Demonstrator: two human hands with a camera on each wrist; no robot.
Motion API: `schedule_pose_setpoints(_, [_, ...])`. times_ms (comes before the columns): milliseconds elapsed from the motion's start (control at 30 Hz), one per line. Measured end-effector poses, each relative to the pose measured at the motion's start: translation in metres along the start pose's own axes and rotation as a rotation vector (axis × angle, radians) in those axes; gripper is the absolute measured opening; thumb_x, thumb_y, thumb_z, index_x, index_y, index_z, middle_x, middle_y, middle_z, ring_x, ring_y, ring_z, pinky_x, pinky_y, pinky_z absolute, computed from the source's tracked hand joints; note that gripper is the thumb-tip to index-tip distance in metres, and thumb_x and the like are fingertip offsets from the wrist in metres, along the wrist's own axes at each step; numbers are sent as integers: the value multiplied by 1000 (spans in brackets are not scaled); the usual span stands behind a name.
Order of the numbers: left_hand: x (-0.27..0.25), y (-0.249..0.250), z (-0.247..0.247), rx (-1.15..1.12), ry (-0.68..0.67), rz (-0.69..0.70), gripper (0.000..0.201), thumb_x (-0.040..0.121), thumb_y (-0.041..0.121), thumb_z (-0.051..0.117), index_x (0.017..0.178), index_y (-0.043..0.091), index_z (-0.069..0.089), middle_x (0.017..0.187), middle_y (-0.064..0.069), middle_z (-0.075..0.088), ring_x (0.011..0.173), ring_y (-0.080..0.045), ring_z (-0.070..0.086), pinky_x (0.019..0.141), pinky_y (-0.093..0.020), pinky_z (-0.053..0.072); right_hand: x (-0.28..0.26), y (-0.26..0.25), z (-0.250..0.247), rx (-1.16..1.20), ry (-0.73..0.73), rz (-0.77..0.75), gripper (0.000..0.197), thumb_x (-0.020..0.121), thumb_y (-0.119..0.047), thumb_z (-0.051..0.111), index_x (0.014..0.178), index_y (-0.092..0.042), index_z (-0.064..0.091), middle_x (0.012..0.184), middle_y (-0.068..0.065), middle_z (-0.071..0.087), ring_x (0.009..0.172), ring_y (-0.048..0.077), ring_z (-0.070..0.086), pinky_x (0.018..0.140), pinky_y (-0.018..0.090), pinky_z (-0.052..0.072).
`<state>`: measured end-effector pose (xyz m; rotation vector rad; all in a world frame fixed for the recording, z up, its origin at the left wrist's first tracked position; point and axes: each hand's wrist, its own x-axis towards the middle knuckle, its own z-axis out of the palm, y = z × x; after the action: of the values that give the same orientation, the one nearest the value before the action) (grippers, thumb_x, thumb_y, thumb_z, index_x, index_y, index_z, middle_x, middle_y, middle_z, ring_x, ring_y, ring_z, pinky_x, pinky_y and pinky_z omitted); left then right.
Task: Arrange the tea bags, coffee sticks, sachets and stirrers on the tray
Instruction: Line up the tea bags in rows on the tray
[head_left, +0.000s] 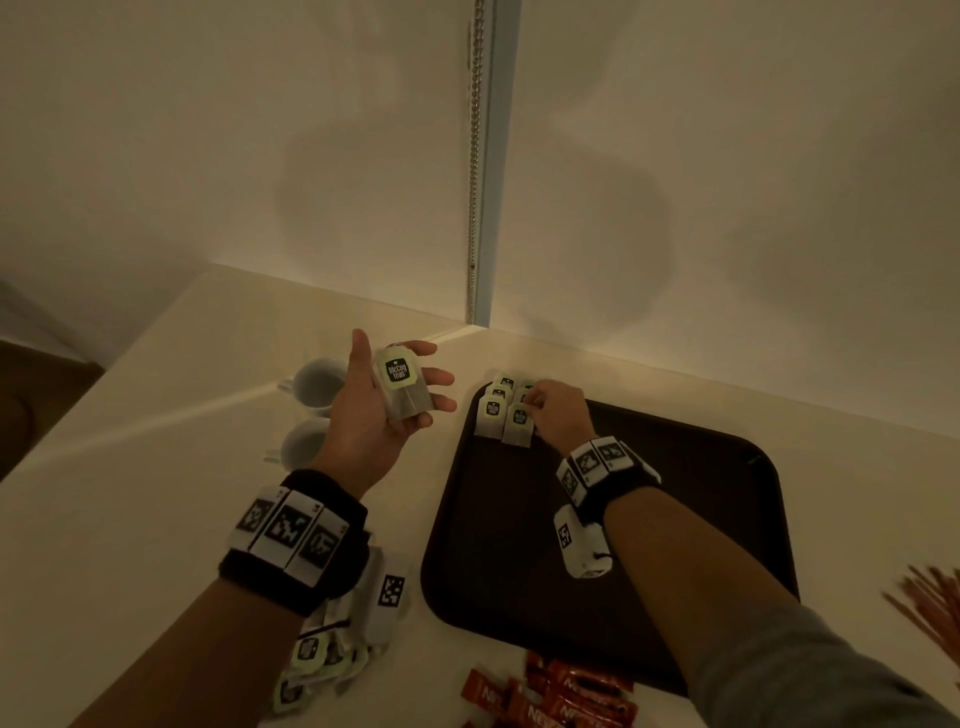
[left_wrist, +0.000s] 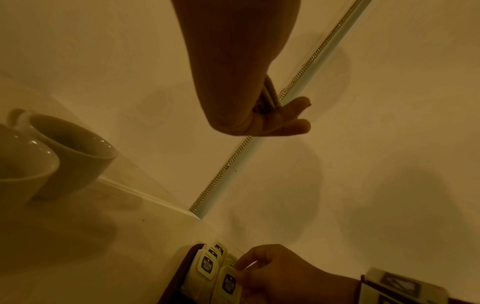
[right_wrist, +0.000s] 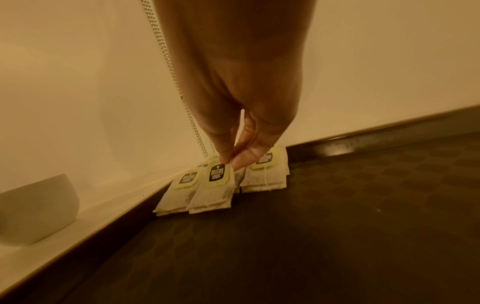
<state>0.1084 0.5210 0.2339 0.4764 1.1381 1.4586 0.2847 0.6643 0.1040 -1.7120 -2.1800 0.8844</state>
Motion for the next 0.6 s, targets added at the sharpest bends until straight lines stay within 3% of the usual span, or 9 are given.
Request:
schedule_pose_setpoints(133, [0,1,3,26,-19,1,72,95,61,5,96,11,58,69,-10,69,55,-22,65,40,-19,43,-4,-16,-11,71,65,-29,16,86,-25,66,96,-13,63,99,6,63,89,16,58,79,28,51])
schedule_pose_setpoints(200, [1,2,6,51,-29,4,73,94,61,4,97,11,58,69,-11,69,55,-22,65,40,-19,43,-15,-46,-31,281,139,-151,18,87,-31,64,95,-14,64,96,3,63,81,8,56,74,21,48])
schedule_pose_setpoints(267, [0,3,11,76,-34,2,73,94,61,4,96,12,58,68,-11,69,54,-22,65,39,-19,42,-34,-85,-59,461,103,-339,16,88,-28,64,94,-14,66,90,-2,64,76,-2,52,66,12,41])
schedule_pose_setpoints(333, [-1,3,18,97,-31,5,71,94,60,4,96,14,58,68,-10,70,53,-23,65,39,-19,41,-54,-118,-85,445,-37,-537,16,83,-27,69,93,-15,67,84,-8,60,74,-5,50,64,9,38])
schedule_pose_setpoints(400, [-3,3,25,116,-27,4,70,94,61,5,98,15,58,71,-9,70,53,-23,66,40,-19,40,-66,-137,-100,340,-132,-656,23,75,-29,77,92,-15,68,83,-5,58,72,-1,47,66,11,36])
schedule_pose_setpoints(500, [-8,5,32,119,-47,7,73,93,63,6,104,15,59,71,-10,70,54,-23,66,41,-19,42,-70,-148,-112,219,-129,-698,24,73,-28,78,89,-12,69,83,0,58,71,-3,46,67,12,35])
schedule_pose_setpoints(600, [-14,6,34,120,-63,17,76,92,64,6,104,14,62,71,-10,70,56,-23,66,42,-19,44,-74,-150,-124,246,-124,-691,14,79,-23,74,90,-14,70,77,-7,62,68,-3,49,66,9,37])
